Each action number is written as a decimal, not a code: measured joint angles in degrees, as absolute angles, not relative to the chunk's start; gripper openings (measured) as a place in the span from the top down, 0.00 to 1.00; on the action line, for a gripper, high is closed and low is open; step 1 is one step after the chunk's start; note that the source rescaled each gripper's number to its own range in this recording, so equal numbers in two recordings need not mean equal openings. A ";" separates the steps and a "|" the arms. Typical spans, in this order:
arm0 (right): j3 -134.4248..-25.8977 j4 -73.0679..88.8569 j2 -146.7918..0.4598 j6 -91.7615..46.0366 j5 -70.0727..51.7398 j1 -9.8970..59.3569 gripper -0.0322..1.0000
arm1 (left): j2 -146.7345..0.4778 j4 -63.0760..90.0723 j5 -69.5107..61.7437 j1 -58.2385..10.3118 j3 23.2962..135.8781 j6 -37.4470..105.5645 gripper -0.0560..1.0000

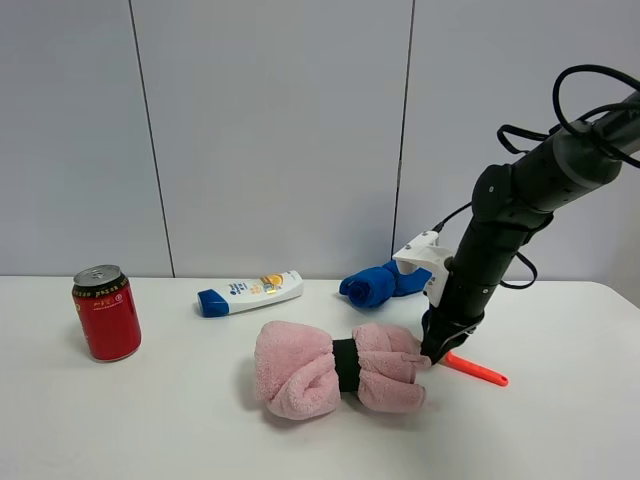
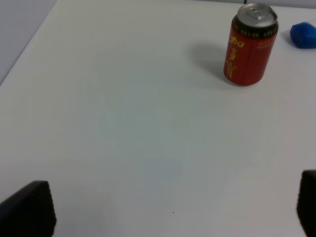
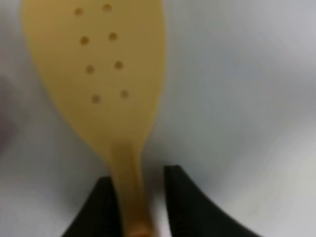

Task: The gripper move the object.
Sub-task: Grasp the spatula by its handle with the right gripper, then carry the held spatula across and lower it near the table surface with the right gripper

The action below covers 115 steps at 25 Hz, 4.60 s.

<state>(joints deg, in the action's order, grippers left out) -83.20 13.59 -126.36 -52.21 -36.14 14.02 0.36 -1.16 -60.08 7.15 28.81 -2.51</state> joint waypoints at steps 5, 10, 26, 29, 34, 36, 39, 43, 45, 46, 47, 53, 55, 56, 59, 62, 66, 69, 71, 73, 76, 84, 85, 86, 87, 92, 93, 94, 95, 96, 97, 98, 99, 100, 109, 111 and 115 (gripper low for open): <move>-83.22 13.59 -126.36 -50.68 -37.07 14.02 0.97 | 0.36 -1.16 -60.08 7.15 28.81 -2.51 0.00; -83.22 13.64 -126.02 -46.72 -38.65 14.02 0.97 | 0.36 -1.16 -60.08 7.15 28.81 -2.51 0.00; -83.22 17.01 -108.58 -41.82 -50.76 14.10 0.97 | 0.36 -1.16 -60.08 7.15 28.81 -2.51 0.00; -83.22 17.49 -105.42 -44.55 -54.97 15.40 0.97 | 0.36 -1.16 -60.08 7.15 28.81 -2.51 0.00; -83.22 17.44 -101.82 -47.83 -56.47 21.29 0.97 | 0.36 -1.16 -60.08 7.15 28.81 -2.51 0.00; -83.22 17.44 -101.30 -48.00 -54.84 24.69 0.97 | 0.36 -1.16 -60.08 7.15 28.81 -2.51 0.00; -83.22 17.44 -101.39 -48.11 -50.53 30.81 0.97 | 0.36 -1.16 -60.08 7.15 28.81 -2.51 0.00; -83.22 17.49 -101.44 -45.78 -42.78 37.94 0.97 | 0.36 -1.16 -60.08 7.15 28.81 -2.51 0.00; -83.50 17.49 -101.88 -42.33 -39.23 41.00 0.97 | 0.36 -1.16 -60.08 7.15 28.81 -2.51 0.00; -83.95 17.63 -102.34 -40.15 -38.03 42.17 0.97 | 0.36 -1.16 -60.08 7.15 28.81 -2.51 0.00; -84.52 17.68 -102.93 -38.17 -36.83 42.97 0.97 | 0.36 -1.16 -60.08 7.15 28.81 -2.51 0.00; -90.00 17.70 -108.50 -32.72 -36.14 45.85 0.97 | 0.36 -1.16 -60.08 7.15 28.81 -2.51 0.00; -92.17 17.70 -110.85 -32.30 -36.90 46.45 0.97 | 0.36 -1.16 -60.08 7.15 28.81 -2.51 0.00; -93.38 17.70 -112.21 -32.00 -37.62 46.70 0.97 | 0.36 -1.16 -60.08 7.15 28.81 -2.51 0.00; -96.84 17.70 -116.27 -31.20 -39.40 47.28 0.97 | 0.36 -1.16 -60.08 7.15 28.81 -2.51 0.00; -99.91 17.66 -120.31 -30.12 -40.60 47.71 0.97 | 0.36 -1.16 -60.08 7.15 28.81 -2.51 0.00; -103.41 17.65 -125.49 -29.72 -41.62 47.88 0.97 | 0.36 -1.16 -60.08 7.15 28.81 -2.51 0.00; -106.05 17.60 -128.60 -29.72 -42.28 47.88 0.97 | 0.36 -1.16 -60.08 7.15 28.81 -2.51 0.00; -107.60 17.60 -130.65 -29.52 -42.55 47.88 0.97 | 0.36 -1.16 -60.08 7.15 28.81 -2.51 0.00; -108.88 17.30 -132.18 -29.44 -42.50 47.88 0.97 | 0.36 -1.16 -60.08 7.15 28.81 -2.51 0.00; -110.34 17.24 -134.09 -29.37 -41.75 47.88 0.97 | 0.36 -1.16 -60.08 7.15 28.81 -2.51 0.00; -110.52 17.29 -136.79 -29.76 -40.13 47.88 0.97 | 0.36 -1.16 -60.08 7.15 28.81 -2.51 0.00; -110.52 17.41 -137.09 -29.89 -40.10 47.88 0.97 | 0.36 -1.16 -60.08 7.15 28.81 -2.51 0.00; -110.52 17.68 -137.48 -30.21 -39.95 47.88 0.97 | 0.36 -1.16 -60.08 7.15 28.81 -2.51 0.00; -110.52 17.93 -137.75 -30.47 -39.81 47.88 0.97 | 0.36 -1.16 -60.08 7.15 28.81 -2.51 0.00; -110.52 17.93 -139.40 -33.17 -38.50 48.66 0.97 | 0.36 -1.16 -60.08 7.15 28.81 -2.51 0.00; -110.52 17.93 -139.53 -33.78 -38.03 49.08 0.97 | 0.36 -1.16 -60.08 7.15 28.81 -2.51 0.00; -110.52 17.93 -139.65 -34.33 -37.50 49.43 0.97 | 0.36 -1.16 -60.08 7.15 28.81 -2.51 0.00; -110.52 17.93 -139.65 -34.64 -37.31 49.77 0.97 | 0.36 -1.16 -60.08 7.15 28.81 -2.51 0.00; -110.52 17.98 -139.65 -34.93 -37.01 50.17 0.97 | 0.36 -1.16 -60.08 7.15 28.81 -2.51 0.00; -110.52 17.98 -139.65 -35.41 -36.34 50.35 0.97 | 0.36 -1.16 -60.08 7.15 28.81 -2.51 0.00; -110.52 17.98 -139.65 -35.62 -35.55 50.52 0.97 | 0.36 -1.16 -60.08 7.15 28.81 -2.51 0.00; -110.52 17.91 -139.65 -35.70 -35.12 50.63 0.97 | 0.36 -1.16 -60.08 7.15 28.81 -2.51 0.00; -110.52 17.91 -139.65 -35.70 -34.51 50.63 0.97 | 0.36 -1.16 -60.08 7.15 28.81 -2.51 0.00; -110.69 17.85 -141.94 -35.74 -32.83 50.63 0.97 | 0.36 -1.16 -60.08 7.15 28.81 -2.51 0.00; -110.69 17.85 -142.31 -35.74 -32.78 50.63 0.97 | 0.36 -1.16 -60.08 7.15 28.81 -2.51 0.00; -110.69 17.72 -142.49 -35.74 -32.44 50.63 0.96 | 0.36 -1.16 -60.08 7.15 28.81 -2.51 0.00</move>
